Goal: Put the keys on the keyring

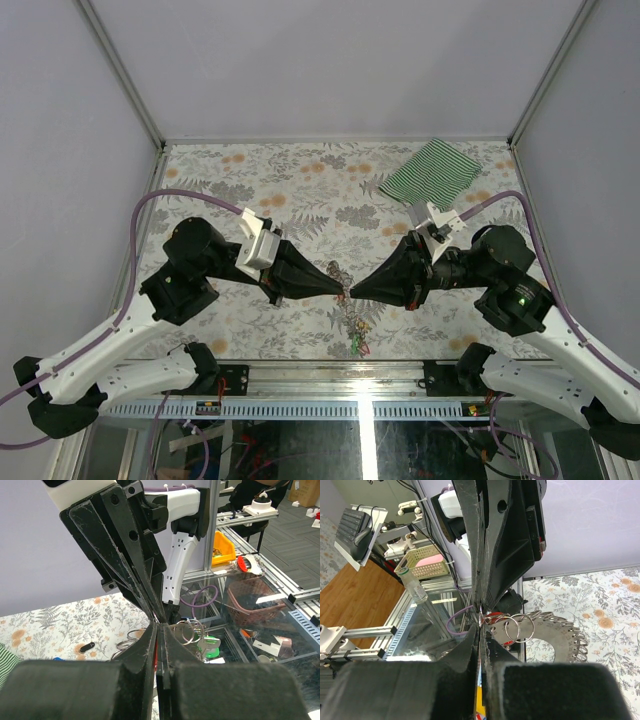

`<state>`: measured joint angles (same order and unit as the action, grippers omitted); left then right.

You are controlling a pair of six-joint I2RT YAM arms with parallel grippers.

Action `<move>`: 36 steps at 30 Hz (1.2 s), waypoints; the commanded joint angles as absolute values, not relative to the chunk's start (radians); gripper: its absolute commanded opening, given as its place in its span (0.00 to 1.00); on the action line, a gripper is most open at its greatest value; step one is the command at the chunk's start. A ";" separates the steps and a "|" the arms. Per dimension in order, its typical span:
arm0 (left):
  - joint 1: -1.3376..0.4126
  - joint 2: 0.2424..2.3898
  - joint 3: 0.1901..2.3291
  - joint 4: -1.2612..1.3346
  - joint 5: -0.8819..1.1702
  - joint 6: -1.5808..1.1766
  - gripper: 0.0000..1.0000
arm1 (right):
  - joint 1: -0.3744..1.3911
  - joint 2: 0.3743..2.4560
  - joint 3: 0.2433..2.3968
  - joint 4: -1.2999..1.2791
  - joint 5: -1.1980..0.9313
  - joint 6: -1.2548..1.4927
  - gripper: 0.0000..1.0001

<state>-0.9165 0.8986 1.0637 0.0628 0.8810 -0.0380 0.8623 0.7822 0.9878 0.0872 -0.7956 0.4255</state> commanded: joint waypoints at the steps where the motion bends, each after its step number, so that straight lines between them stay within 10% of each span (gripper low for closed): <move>1: -0.921 0.900 1.089 0.125 0.919 -0.054 0.00 | 0.863 0.764 1.009 0.141 -0.769 0.414 0.00; 36: -0.922 0.910 1.096 0.111 0.945 -0.054 0.00 | 0.862 0.717 1.016 0.136 -0.699 0.394 0.00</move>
